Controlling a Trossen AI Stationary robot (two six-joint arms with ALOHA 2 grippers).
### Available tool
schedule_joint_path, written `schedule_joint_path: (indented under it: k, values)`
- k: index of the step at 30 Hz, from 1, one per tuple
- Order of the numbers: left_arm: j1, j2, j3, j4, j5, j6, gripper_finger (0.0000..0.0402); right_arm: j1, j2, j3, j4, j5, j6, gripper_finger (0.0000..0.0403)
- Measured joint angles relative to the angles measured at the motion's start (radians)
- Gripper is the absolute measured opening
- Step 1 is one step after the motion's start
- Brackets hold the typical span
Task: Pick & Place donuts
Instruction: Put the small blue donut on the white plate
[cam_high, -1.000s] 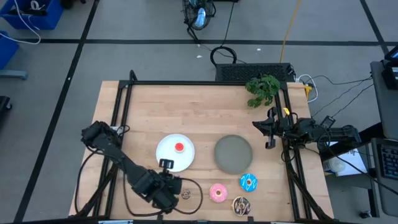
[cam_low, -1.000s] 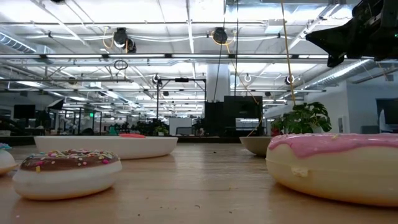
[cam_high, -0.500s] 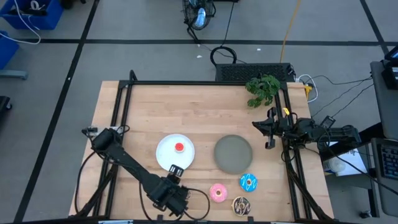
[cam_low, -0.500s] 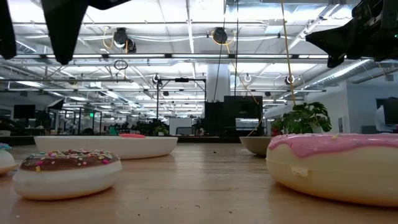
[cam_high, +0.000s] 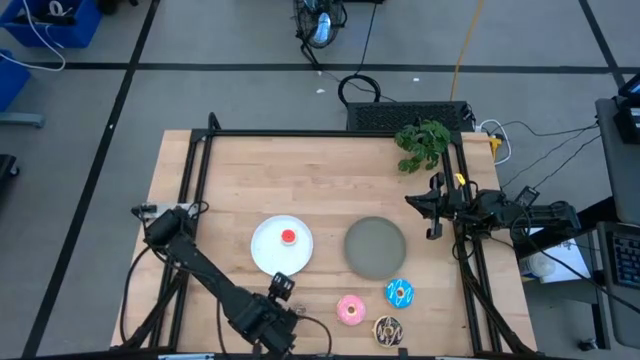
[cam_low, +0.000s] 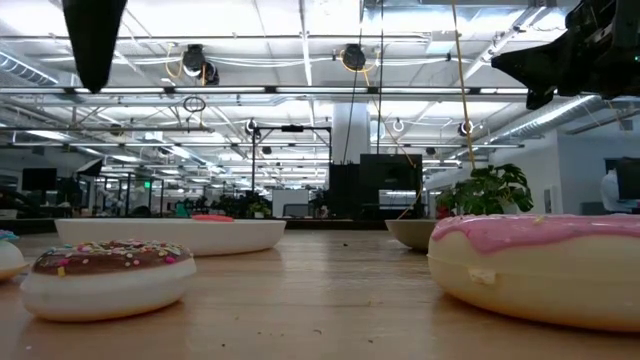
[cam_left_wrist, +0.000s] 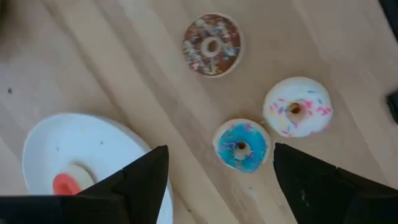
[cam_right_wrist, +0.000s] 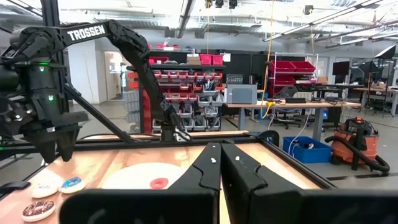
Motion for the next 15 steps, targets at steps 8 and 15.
schedule_joint_path:
  k: [8, 15]
  values:
    - [-0.010, -0.001, -0.054, 0.043, 0.041, -0.011, 0.0287, 0.000, 0.000, 0.000, -0.001, 0.000, 0.026, 0.0000]
    - [-0.014, -0.001, -0.161, 0.072, 0.057, 0.021, 0.0288, 0.000, 0.000, 0.000, -0.001, 0.000, 0.026, 0.0000]
